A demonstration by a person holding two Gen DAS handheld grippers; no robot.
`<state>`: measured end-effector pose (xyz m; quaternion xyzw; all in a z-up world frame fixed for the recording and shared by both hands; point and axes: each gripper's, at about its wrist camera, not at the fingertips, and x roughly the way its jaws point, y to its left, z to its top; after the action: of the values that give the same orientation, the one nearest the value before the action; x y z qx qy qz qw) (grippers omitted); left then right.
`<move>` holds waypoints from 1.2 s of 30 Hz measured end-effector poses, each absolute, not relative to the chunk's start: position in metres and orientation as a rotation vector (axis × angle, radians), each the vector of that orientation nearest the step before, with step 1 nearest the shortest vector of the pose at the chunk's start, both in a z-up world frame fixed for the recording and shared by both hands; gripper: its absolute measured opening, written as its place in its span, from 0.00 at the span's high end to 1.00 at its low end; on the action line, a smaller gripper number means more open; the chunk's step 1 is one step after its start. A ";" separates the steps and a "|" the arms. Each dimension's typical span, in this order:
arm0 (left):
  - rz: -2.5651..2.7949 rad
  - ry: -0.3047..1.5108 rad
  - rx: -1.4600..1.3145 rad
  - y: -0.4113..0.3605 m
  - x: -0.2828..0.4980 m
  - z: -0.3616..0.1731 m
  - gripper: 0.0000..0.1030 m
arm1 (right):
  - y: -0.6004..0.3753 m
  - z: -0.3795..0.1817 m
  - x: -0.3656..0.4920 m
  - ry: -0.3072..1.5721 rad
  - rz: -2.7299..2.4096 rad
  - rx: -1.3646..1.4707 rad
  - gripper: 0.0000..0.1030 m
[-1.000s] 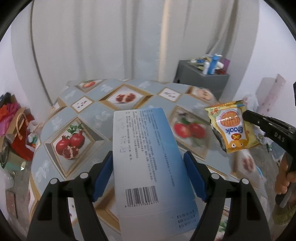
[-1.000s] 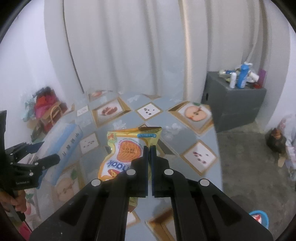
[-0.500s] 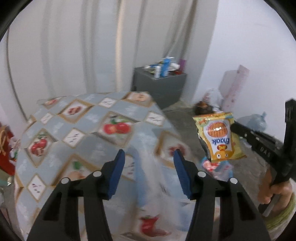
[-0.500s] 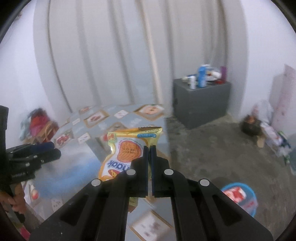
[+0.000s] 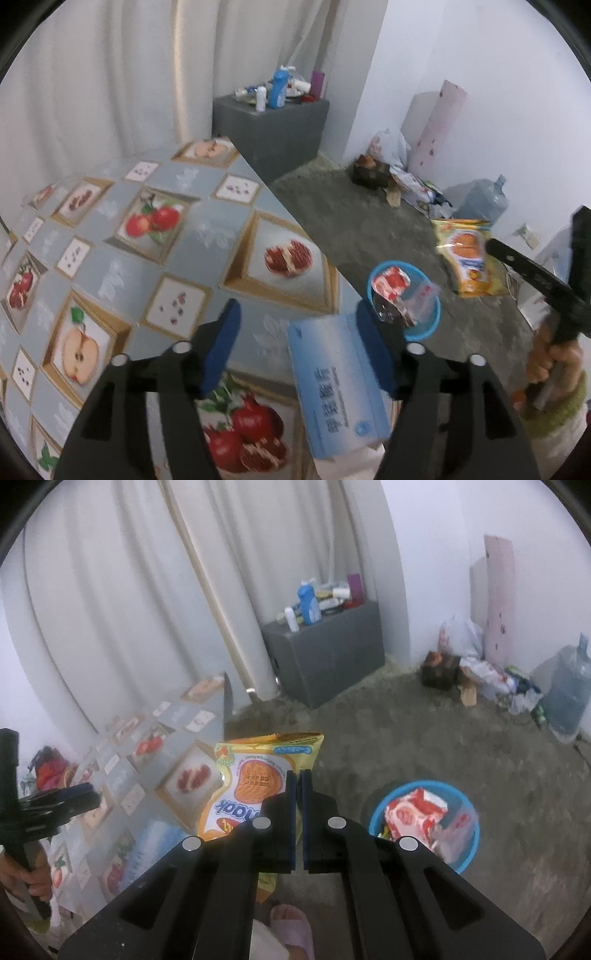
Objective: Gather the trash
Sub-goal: 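Lift the blue box and Enaak packet and carry them over the wastebasket, then open both tools to drop the box and packet into the wastebasket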
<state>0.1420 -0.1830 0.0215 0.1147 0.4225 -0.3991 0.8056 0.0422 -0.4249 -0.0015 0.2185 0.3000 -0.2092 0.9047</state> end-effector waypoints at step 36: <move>-0.962 0.996 0.405 -0.300 0.105 -0.019 0.30 | -0.513 -0.064 -0.060 0.595 -0.639 0.669 0.99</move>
<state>0.1049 -0.2995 -0.0195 0.1853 0.4558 -0.4403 0.7510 -0.0600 -0.5130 -0.0637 0.3181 0.2828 -0.3037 0.8524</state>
